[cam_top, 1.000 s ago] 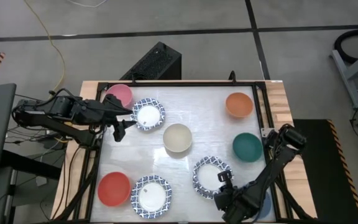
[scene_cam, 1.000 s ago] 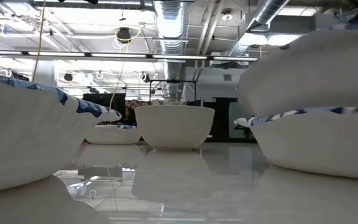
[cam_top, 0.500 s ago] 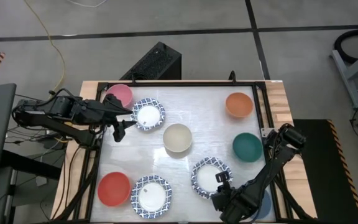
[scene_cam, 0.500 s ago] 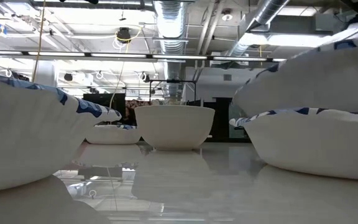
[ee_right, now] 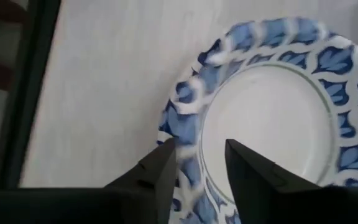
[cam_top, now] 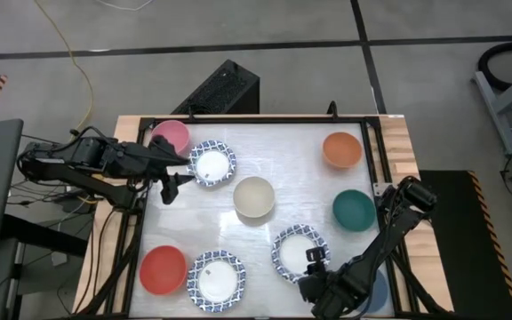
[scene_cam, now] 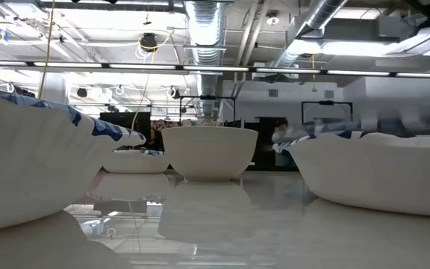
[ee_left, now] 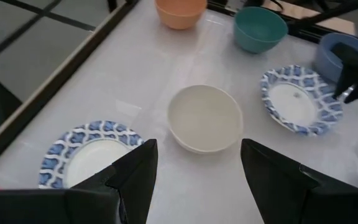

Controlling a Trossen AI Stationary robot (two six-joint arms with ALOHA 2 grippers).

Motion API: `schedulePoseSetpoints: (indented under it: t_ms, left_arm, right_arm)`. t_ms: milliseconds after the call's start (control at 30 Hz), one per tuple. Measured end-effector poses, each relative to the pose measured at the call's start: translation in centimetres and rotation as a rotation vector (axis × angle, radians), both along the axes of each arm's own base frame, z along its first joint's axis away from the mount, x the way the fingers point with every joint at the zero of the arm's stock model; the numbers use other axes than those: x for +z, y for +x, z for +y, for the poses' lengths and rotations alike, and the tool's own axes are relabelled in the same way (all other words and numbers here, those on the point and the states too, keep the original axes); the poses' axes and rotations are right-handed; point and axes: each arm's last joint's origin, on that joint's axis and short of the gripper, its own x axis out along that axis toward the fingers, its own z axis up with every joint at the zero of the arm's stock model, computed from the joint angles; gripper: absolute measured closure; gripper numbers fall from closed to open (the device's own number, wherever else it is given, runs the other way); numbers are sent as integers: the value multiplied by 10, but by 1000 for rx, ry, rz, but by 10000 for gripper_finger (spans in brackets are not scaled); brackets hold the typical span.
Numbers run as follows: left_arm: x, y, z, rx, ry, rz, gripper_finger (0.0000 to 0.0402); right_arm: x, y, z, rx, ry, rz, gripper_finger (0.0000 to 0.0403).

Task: Nest bowls inside each other
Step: Stack the white patterned bowl on top of the white patterned bowl

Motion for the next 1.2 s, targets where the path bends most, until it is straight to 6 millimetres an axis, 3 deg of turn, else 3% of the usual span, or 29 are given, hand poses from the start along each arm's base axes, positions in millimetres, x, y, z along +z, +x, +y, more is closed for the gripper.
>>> schedulePoseSetpoints:
  t_ms: [267,467,667,800,1200]
  left_arm:
    - [-1,2,-2,-65,-36,9,181]
    - [-15,27,-10,-141,61,119,181]
    - [-46,59,-21,-217,286,372,181]
    - [-62,72,-17,-247,317,459,181]
    - [-138,61,14,-103,351,449,181]
  right_arm:
    - [5,2,3,-85,81,-13,192]
    - [9,4,3,-210,150,-33,189]
    - [9,4,2,-366,224,-44,188]
    - [9,2,5,-394,243,-49,188]
    - [10,1,5,-441,248,-88,188]
